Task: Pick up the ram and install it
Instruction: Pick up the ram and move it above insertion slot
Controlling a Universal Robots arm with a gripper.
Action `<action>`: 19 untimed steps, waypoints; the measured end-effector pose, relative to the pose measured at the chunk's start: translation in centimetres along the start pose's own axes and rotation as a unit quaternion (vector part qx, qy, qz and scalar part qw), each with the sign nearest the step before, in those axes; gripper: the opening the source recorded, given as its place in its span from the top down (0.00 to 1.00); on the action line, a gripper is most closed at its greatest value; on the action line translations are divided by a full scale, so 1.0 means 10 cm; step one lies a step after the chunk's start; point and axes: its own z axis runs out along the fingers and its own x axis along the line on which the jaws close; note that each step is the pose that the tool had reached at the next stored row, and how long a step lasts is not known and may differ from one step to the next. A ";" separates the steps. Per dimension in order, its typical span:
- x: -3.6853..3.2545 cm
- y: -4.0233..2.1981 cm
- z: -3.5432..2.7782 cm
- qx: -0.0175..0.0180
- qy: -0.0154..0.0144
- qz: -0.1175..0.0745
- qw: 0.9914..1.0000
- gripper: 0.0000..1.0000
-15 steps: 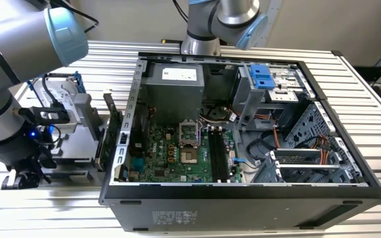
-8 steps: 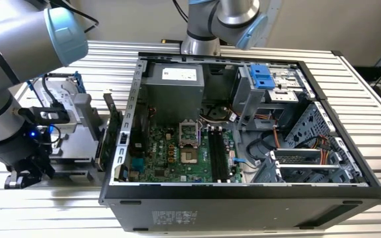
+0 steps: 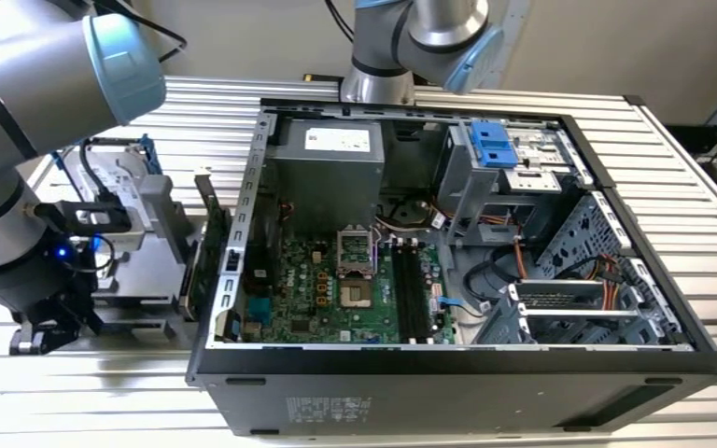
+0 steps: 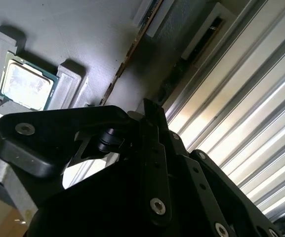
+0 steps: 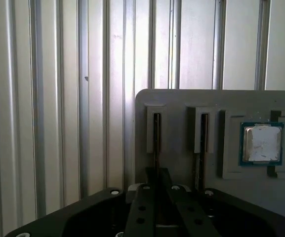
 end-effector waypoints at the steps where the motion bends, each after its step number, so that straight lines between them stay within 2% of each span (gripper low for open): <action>1: 0.000 0.000 0.000 0.000 0.000 0.000 1.000 1.00; 10: 0.000 0.001 -0.002 0.000 0.000 0.000 1.000 1.00; 19: -0.004 0.005 -0.166 0.000 0.000 0.000 1.000 1.00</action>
